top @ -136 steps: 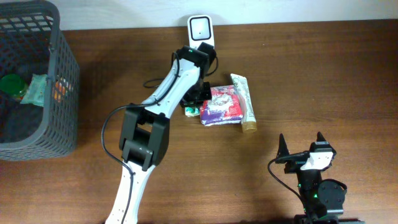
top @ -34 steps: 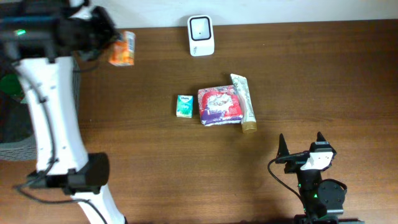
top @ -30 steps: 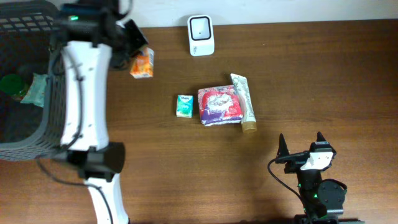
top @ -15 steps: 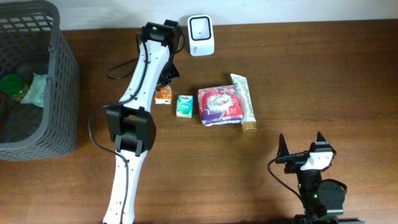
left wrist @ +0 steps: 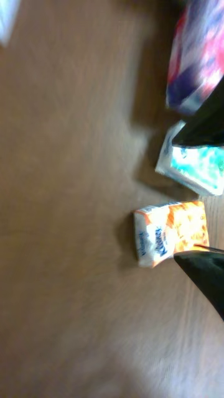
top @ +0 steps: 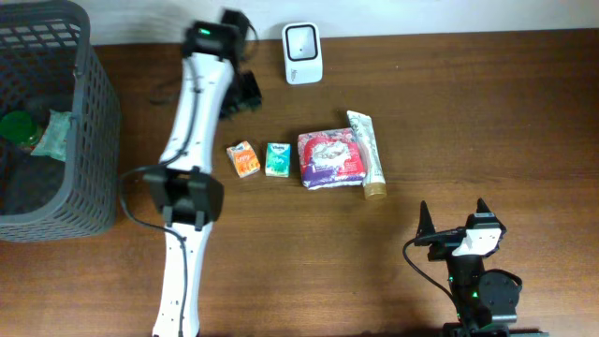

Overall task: Scan the item barcode
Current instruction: 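Move the orange box to the scanner and place it left of Kleenex, then reach into the basket and grasp the light green wet-wipes pouch, then hold the wipes pouch under the scanner, then drop it near the items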

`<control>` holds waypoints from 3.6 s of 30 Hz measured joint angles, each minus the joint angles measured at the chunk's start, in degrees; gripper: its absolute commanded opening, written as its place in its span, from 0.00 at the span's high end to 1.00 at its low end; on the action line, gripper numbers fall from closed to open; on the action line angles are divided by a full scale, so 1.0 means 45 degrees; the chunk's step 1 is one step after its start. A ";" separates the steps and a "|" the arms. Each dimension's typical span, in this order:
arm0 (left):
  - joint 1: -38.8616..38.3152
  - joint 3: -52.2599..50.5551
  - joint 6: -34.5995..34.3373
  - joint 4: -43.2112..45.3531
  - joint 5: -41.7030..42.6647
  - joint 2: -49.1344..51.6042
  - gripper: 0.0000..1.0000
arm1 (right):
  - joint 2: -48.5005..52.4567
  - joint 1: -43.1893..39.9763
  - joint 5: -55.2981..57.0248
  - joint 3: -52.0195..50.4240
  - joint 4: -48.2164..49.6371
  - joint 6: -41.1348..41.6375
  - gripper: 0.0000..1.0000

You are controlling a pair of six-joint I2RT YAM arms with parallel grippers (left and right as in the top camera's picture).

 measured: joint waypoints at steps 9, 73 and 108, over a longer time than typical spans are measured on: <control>0.3492 0.2341 0.2103 0.3167 0.0869 -0.5289 0.04 | 0.0000 0.0000 0.0000 0.0000 0.0000 -0.0005 0.01; 0.9088 -1.5028 0.8816 1.2332 0.1258 -1.0282 0.39 | 0.0000 0.0000 0.0000 0.0000 0.0000 0.0000 0.01; 0.9874 -1.3716 0.4857 1.3158 0.5600 -1.2468 1.00 | 0.0000 0.0000 0.0000 0.0000 -0.0005 -0.0005 0.01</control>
